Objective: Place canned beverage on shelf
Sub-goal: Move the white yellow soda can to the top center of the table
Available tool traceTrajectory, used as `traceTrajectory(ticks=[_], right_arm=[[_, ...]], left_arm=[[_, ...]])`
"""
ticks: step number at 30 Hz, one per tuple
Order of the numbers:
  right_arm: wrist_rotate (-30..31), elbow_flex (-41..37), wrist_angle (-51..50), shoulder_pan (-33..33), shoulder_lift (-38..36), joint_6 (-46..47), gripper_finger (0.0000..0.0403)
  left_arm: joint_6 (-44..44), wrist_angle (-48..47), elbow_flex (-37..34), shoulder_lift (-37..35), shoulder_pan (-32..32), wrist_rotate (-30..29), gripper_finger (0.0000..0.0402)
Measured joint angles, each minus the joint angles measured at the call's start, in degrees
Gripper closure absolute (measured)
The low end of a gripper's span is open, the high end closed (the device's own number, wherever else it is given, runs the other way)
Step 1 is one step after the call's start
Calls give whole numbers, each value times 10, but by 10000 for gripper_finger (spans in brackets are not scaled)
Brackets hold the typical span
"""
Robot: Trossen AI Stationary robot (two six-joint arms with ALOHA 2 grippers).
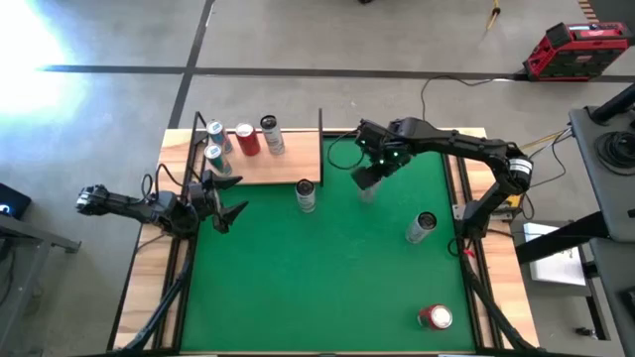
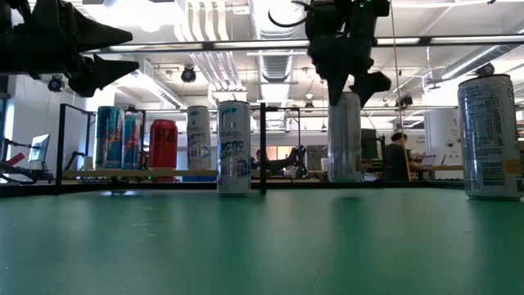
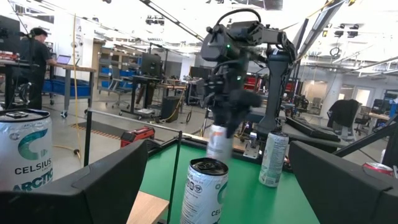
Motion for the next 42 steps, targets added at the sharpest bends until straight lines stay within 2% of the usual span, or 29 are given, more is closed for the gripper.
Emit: traceTrajectory(ticks=[3,9,21,31,42], right_arm=[[-27,0,-3,0,-1,-125,126],[-25,0,-2,-1,-1,-315,126],[-29,0,-77,-1,-1,-612,125],[-45,0,-116,-2,17,-722,124],[-37,2,-104,-2,41,-713,124]], left_arm=[[0,0,0,0,0,0,27],[0,0,0,0,0,0,27],[0,0,0,0,0,0,27],[0,0,0,0,0,0,27],[0,0,0,0,0,0,27]])
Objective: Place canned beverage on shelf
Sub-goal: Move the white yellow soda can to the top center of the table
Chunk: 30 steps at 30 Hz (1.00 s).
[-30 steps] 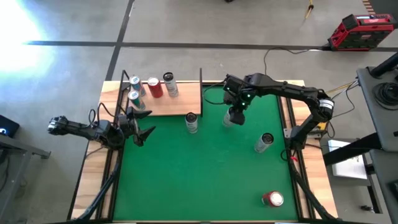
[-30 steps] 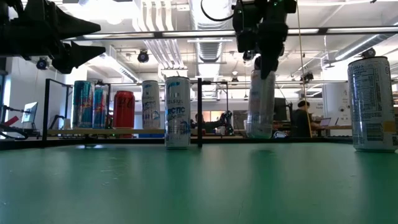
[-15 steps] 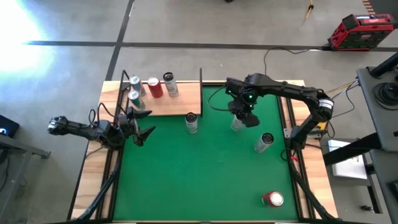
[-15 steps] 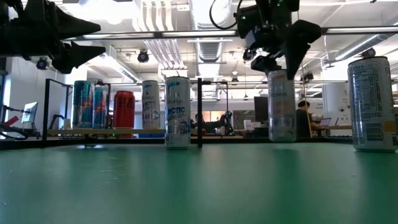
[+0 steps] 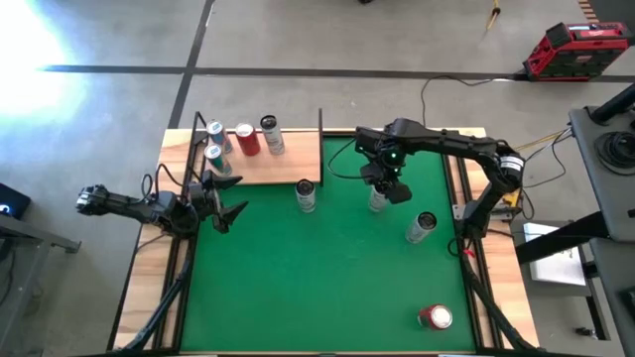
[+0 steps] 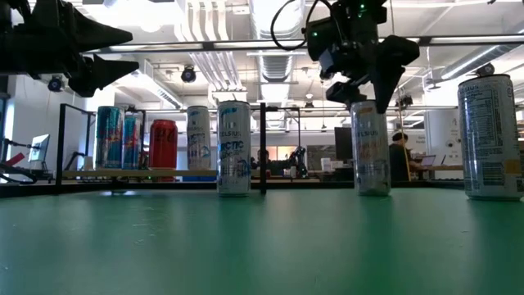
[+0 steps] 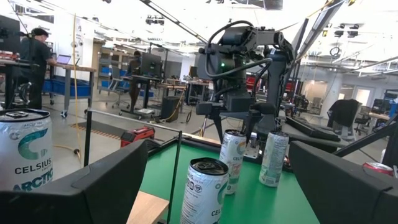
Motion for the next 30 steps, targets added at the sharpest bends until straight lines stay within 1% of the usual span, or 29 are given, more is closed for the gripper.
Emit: traceTrajectory(ticks=[5,8,17,19,21,25,30], right_arm=[[0,0,6,0,3,-6,123],[0,0,12,0,2,-6,111],[10,-2,16,0,-4,40,24],[10,-2,15,0,-5,62,11],[10,-2,13,0,-8,103,5],[9,-2,11,0,-15,198,4],[8,-2,4,1,-27,287,3]], left_arm=[[0,0,0,0,0,0,27],[0,0,0,0,0,0,27],[0,0,0,0,0,0,27],[0,0,0,0,0,0,27],[0,0,0,0,0,0,27],[0,0,0,0,0,0,27],[0,0,0,0,0,0,27]])
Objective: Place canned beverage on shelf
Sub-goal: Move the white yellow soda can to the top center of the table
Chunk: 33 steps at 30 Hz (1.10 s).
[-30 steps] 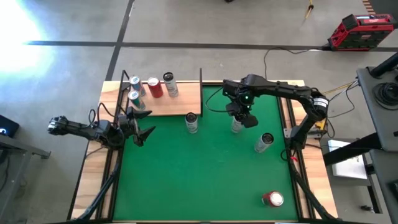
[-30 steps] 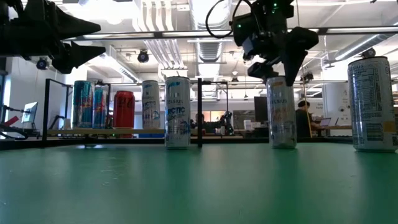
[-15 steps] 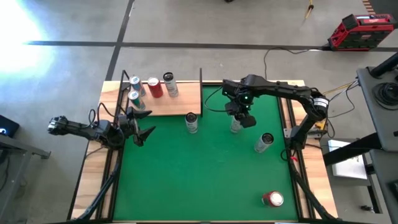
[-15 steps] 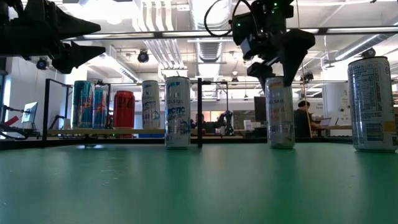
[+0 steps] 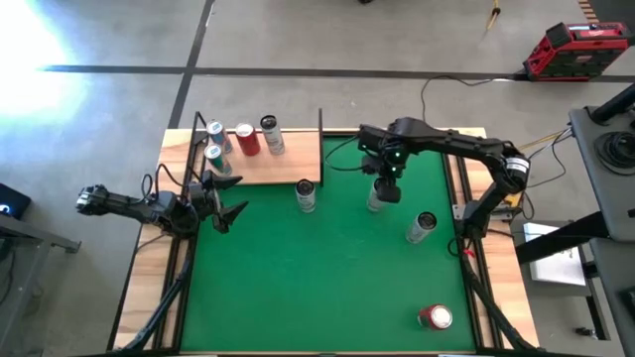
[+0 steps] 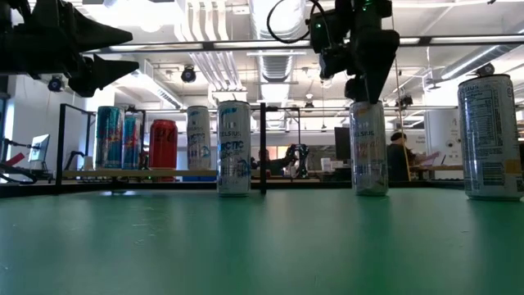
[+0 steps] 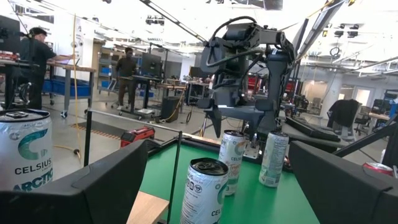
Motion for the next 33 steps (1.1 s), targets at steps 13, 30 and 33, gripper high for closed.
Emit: traceTrajectory(ticks=[13,30,33], right_arm=[[-4,0,-7,0,-27,280,3],[32,0,0,5,-28,834,3],[41,0,7,14,-19,879,3]], left_arm=[[0,0,0,0,0,0,27],[0,0,0,0,0,0,27],[0,0,0,0,0,0,27]])
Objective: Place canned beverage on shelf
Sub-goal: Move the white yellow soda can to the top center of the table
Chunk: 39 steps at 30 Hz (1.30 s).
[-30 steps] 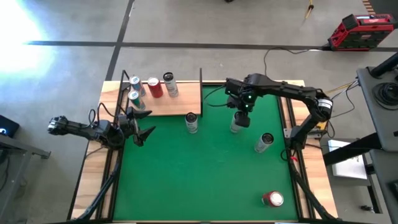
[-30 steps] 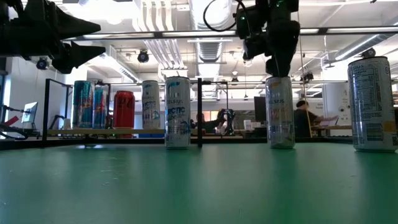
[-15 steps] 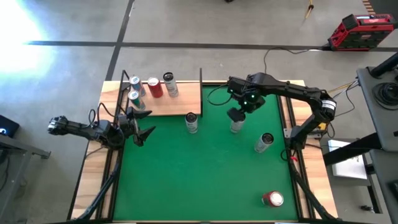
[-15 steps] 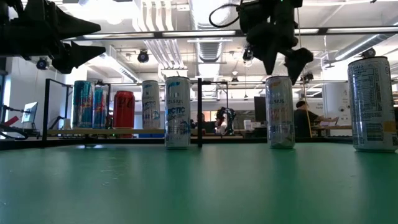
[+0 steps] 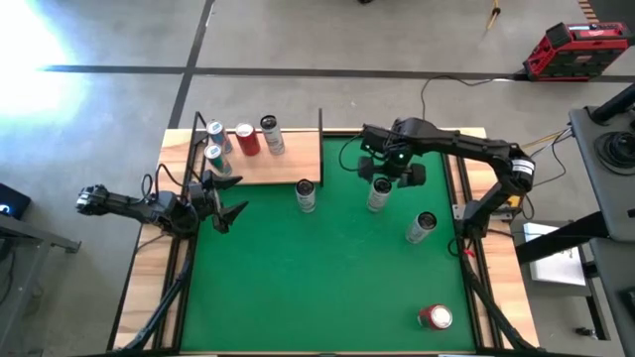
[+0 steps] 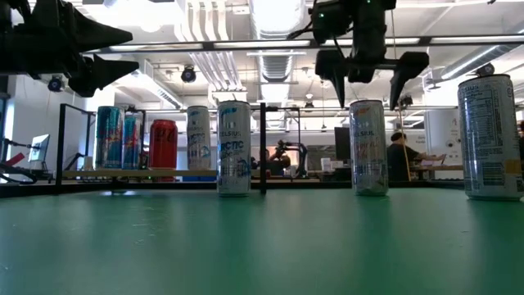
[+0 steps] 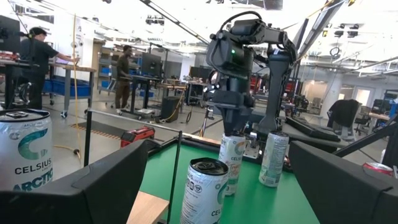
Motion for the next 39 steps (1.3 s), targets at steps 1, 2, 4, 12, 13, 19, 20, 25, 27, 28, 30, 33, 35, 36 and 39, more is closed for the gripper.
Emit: traceTrajectory(ticks=[1,2,4,12,13,19,20,25,27,28,30,33,35,36,39], right_arm=[[8,0,3,3,4,11,3],[17,0,4,6,9,21,3],[23,0,4,9,18,34,3],[26,0,1,7,38,58,9],[26,0,1,7,40,58,17],[26,0,0,7,42,57,106],[25,0,0,7,42,57,128],[21,0,1,7,42,39,167],[21,0,2,8,42,37,167],[21,0,3,8,42,35,167],[21,0,7,8,42,18,167],[18,0,20,8,42,-42,167],[18,4,27,8,42,-77,167],[18,9,31,9,42,-92,167],[24,24,35,17,43,-145,167]], left_arm=[[0,0,0,0,0,0,27],[0,0,0,0,0,0,27],[0,0,0,0,0,0,27],[0,0,0,0,0,0,27],[0,0,0,0,0,0,27],[0,0,0,0,0,0,27],[0,0,0,0,0,0,27],[0,0,0,0,0,0,27],[0,0,0,0,0,0,27],[0,0,0,0,0,0,27],[0,0,0,0,0,0,27],[0,0,0,0,0,0,27],[0,0,0,0,0,0,27],[0,0,0,0,0,0,27],[0,0,0,0,0,0,27]])
